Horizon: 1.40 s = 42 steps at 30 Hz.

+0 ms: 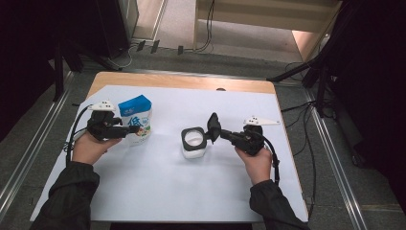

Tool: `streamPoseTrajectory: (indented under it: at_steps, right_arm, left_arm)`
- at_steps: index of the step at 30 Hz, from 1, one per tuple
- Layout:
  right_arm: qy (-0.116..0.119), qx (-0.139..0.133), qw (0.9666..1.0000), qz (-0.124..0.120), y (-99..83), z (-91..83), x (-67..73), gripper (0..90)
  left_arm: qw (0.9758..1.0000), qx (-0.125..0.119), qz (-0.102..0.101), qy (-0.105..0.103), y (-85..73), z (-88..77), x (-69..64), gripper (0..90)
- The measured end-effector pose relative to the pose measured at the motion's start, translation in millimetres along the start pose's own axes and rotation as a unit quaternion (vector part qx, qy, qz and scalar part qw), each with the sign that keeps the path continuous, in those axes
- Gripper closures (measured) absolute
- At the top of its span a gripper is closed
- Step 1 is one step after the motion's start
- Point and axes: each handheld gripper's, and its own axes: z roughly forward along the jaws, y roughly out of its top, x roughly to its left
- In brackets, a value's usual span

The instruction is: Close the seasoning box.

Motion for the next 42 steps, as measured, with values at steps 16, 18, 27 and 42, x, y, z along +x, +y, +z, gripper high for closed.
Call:
streamPoseTrajectory:
  at_steps: [16,18,27,42]
  right_arm:
    - [0.018,-0.031,0.9993,0.001,18.7,2.4,2.6,90.0]
    - [0.019,-0.03,0.9994,0.0,18.5,3.4,4.6,90.0]
    - [0.02,-0.027,0.9994,0.004,18.8,8.4,11.4,90.0]
    - [0.038,-0.015,0.9991,0.001,20.1,20.8,19.3,90.0]
  left_arm:
    - [0.9999,0.007,0.006,0.009,-14.7,-6.6,-4.0,37.5]
    - [0.9999,0.003,0.005,0.009,-16.2,-7.1,-5.0,37.5]
    - [0.9998,0.011,-0.014,0.008,-26.0,-8.4,-10.7,37.5]
    - [0.9997,0.016,-0.017,0.011,-38.7,-14.0,-21.9,37.7]
